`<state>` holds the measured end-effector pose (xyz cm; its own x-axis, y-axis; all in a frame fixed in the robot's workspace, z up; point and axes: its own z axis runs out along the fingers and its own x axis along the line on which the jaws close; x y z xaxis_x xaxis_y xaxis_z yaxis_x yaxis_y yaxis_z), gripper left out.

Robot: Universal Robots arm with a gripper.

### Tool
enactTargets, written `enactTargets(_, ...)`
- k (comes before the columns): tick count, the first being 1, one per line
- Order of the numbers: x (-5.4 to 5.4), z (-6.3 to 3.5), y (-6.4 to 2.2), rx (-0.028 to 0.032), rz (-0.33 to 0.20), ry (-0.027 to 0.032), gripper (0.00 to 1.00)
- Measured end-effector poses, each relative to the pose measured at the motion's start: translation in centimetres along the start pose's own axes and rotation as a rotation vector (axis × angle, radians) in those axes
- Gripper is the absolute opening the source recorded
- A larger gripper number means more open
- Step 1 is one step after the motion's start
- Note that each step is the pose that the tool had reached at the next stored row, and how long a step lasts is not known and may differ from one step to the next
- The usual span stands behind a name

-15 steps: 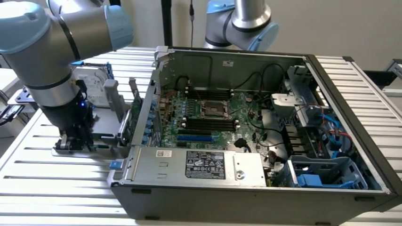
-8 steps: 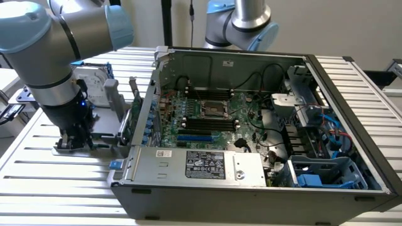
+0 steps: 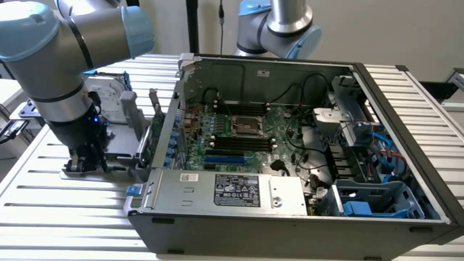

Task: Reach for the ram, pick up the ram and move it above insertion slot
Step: 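Pick up the ram and move it above insertion slot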

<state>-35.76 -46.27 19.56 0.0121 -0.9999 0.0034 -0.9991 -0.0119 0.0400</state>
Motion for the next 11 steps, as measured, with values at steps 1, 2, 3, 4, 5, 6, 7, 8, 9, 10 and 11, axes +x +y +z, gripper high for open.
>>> enactTargets(1,0.0,0.00,0.00,-0.0002,0.000,-0.0001,0.14)
enactTargets(2,0.0,0.00,0.00,-0.0007,0.000,-0.0004,0.14)
enactTargets(3,0.0,-0.01,0.00,-0.0017,0.000,-0.0009,0.14)
enactTargets(4,0.0,-0.03,-0.01,-0.0028,0.000,-0.0017,0.14)
enactTargets(5,0.0,-0.13,0.00,-0.0045,0.000,-0.0024,0.14)
enactTargets(6,0.0,-0.30,0.01,-0.0053,0.000,-0.0034,0.14)
enactTargets(7,0.0,-0.50,0.02,-0.0058,0.000,-0.0041,0.14)
enactTargets(8,0.0,-0.77,0.03,-0.0065,0.000,-0.0045,0.14)
enactTargets(9,0.0,-1.09,0.04,-0.0071,0.000,-0.0051,0.14)
enactTargets(10,0.0,-1.43,0.05,-0.0077,0.000,-0.0054,0.14)
enactTargets(11,0.0,-1.82,0.07,-0.0083,0.000,-0.0055,0.14)
